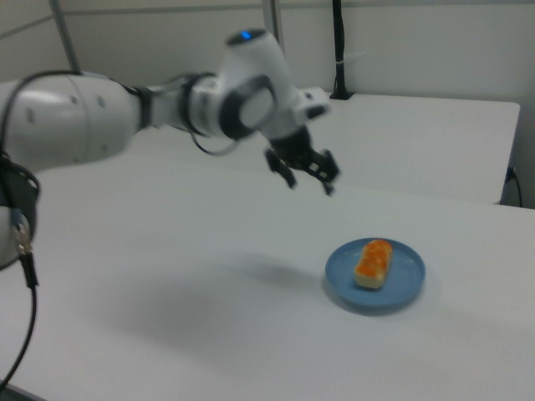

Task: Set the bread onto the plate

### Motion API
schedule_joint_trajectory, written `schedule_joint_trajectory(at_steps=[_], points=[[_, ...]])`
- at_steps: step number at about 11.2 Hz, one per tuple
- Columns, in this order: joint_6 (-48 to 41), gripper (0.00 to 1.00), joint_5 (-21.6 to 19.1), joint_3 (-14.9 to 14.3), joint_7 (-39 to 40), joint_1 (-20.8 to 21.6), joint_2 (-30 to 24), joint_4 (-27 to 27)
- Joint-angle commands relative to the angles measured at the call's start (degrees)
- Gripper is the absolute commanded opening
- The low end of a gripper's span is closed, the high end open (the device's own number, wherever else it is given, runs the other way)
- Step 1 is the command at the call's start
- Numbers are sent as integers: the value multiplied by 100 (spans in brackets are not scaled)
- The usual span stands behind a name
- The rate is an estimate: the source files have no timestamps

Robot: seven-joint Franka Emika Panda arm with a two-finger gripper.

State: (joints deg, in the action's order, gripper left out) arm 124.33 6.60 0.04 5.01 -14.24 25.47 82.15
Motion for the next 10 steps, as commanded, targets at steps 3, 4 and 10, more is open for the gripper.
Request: schedule_joint_trajectory(at_steps=[3, 4, 10], points=[[-2330, 100, -36, -74, -1512, 1395, -1683, 494], [-2639, 100, -149, -83, -1538, 1546, -1938, 564], [-3205, 100, -502, -83, -1521, 1618, -2424, 767]])
